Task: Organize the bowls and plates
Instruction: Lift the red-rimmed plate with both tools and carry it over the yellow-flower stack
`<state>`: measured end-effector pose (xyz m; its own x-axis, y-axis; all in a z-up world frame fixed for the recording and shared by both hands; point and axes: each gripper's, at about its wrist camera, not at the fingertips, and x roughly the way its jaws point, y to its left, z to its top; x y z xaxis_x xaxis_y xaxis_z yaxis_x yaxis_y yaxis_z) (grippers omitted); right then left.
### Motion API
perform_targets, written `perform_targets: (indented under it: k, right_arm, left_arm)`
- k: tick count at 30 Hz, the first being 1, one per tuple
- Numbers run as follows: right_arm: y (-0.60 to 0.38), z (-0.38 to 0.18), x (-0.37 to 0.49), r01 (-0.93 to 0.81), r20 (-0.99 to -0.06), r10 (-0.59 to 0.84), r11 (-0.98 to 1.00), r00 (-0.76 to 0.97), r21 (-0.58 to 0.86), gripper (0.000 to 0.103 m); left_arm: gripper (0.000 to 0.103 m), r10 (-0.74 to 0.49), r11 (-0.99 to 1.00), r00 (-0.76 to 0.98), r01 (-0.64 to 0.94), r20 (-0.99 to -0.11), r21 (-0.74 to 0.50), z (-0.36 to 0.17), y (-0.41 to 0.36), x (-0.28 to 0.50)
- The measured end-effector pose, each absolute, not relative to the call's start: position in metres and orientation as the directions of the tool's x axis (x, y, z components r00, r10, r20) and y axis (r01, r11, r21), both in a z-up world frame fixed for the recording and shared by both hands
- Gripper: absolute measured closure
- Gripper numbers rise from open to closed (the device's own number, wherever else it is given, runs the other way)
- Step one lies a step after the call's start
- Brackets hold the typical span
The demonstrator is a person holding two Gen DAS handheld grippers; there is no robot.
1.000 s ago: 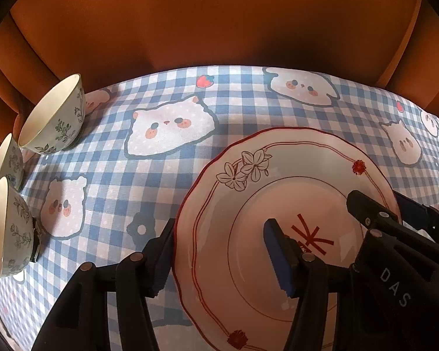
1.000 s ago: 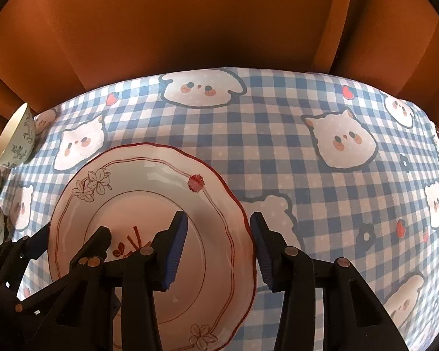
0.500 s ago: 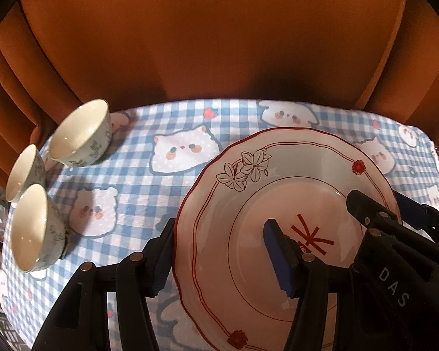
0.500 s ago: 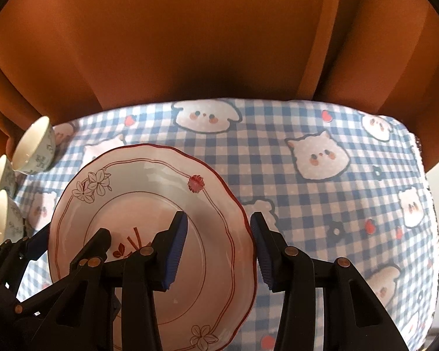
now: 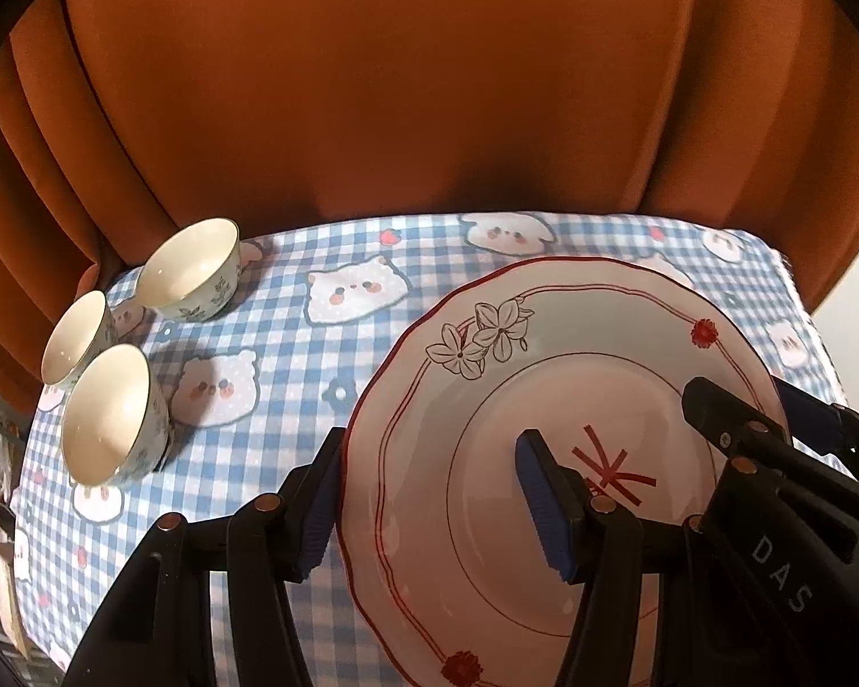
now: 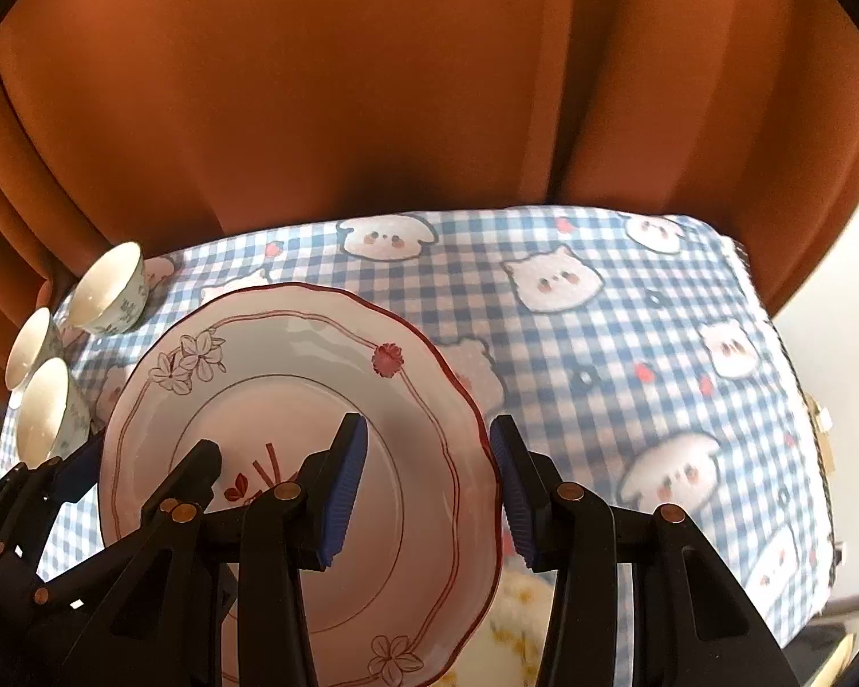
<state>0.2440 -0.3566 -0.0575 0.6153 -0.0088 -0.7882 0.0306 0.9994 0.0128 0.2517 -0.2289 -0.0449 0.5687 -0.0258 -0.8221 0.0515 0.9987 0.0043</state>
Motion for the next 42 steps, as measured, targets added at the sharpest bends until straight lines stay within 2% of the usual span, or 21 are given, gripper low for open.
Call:
perform_targets:
  k: [17,42]
  right_arm:
    - [-0.385,-0.08,0.145,0.135,-0.826,-0.088,0.991,0.557,-0.014,0.055]
    - [-0.437,-0.147,0.154,0.015,-0.891,0.014,1.0,0.454,0.023,0.055]
  left_arm:
    - [0.044,-0.117,0.988,0.489,0.148,-0.864,-0.05,-0.072,-0.26,0.175]
    - [0.044,0.002,0.997,0.441,0.066,-0.897,0.035,-0.121,-0.31,0.162]
